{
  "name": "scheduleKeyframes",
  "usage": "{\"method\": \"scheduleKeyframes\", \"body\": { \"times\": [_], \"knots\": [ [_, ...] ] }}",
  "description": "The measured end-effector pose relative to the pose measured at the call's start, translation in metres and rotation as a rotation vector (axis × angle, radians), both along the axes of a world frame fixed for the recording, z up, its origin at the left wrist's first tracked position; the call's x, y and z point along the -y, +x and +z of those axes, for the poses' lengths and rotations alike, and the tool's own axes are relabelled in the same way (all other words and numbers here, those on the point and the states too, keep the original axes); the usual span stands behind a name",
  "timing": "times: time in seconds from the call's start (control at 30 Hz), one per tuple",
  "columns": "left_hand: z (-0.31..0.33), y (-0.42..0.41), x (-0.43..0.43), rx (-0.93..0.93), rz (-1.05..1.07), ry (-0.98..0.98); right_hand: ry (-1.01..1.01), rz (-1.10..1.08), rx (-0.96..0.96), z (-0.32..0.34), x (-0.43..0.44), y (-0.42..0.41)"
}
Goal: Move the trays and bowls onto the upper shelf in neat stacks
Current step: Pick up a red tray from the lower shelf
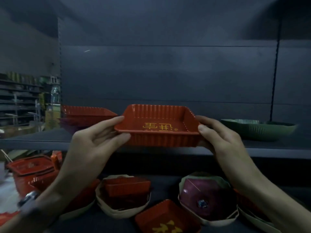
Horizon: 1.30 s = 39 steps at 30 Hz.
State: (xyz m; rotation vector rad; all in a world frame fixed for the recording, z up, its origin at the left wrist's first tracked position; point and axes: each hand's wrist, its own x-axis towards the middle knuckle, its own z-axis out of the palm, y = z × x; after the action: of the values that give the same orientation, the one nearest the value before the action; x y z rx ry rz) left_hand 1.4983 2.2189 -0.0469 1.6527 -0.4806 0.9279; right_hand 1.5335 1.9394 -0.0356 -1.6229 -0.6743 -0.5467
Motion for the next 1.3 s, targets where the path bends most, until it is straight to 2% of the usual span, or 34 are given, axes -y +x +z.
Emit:
{"method": "scheduleKeyframes", "body": {
  "times": [0.17, 0.37, 0.5, 0.8, 0.97, 1.1, 1.3],
  "knots": [
    [0.030, 0.071, -0.031, -0.018, 0.083, -0.032, -0.078, -0.073, 0.003, 0.025, -0.034, 0.073],
    [0.047, 0.145, -0.064, -0.052, 0.180, 0.102, -0.279, -0.240, 0.062, 0.043, -0.055, 0.135],
    [0.052, 0.173, -0.070, -0.074, 0.304, 0.218, -0.337, -0.308, 0.043, 0.049, -0.067, 0.158],
    [0.044, 0.203, -0.073, -0.063, 0.507, 0.477, -0.400, -0.395, 0.079, 0.049, -0.083, 0.202],
    [0.040, 0.215, -0.083, -0.093, 0.551, 0.511, -0.468, -0.425, 0.155, 0.053, -0.094, 0.208],
    [0.040, 0.223, -0.088, -0.078, 0.633, 0.587, -0.464, -0.399, 0.132, 0.052, -0.102, 0.214],
    [0.043, 0.226, -0.100, -0.088, 0.677, 0.689, -0.569, -0.438, 0.096, 0.046, -0.108, 0.222]
  ]
}}
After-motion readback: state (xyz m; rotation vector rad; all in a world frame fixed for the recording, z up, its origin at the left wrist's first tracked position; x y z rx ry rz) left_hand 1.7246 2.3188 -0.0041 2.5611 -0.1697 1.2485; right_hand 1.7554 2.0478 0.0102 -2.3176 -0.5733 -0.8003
